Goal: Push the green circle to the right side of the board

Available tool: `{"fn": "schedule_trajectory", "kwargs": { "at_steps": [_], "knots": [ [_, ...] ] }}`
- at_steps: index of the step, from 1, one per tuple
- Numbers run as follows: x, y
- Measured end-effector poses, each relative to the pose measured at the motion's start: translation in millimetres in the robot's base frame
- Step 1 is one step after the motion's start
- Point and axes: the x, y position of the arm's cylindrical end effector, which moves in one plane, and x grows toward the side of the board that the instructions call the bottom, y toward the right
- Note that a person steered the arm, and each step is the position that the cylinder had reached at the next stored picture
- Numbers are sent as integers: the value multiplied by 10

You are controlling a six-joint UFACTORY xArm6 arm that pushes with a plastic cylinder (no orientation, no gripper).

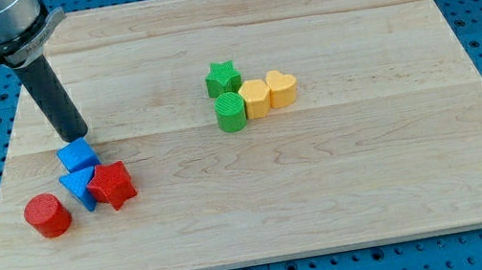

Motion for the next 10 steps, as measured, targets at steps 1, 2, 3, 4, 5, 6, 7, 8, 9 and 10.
{"fn": "schedule_trajectory", "kwargs": {
  "at_steps": [1, 2, 3, 4, 5, 6, 7, 8, 9, 10],
  "knots": [
    [0, 0],
    [1, 5],
    [-270, 912],
    [-350, 1794],
    [166, 1871],
    [394, 2015],
    [344, 2074],
    [263, 1439],
    [342, 1398],
    [690, 2079]
  ]
}}
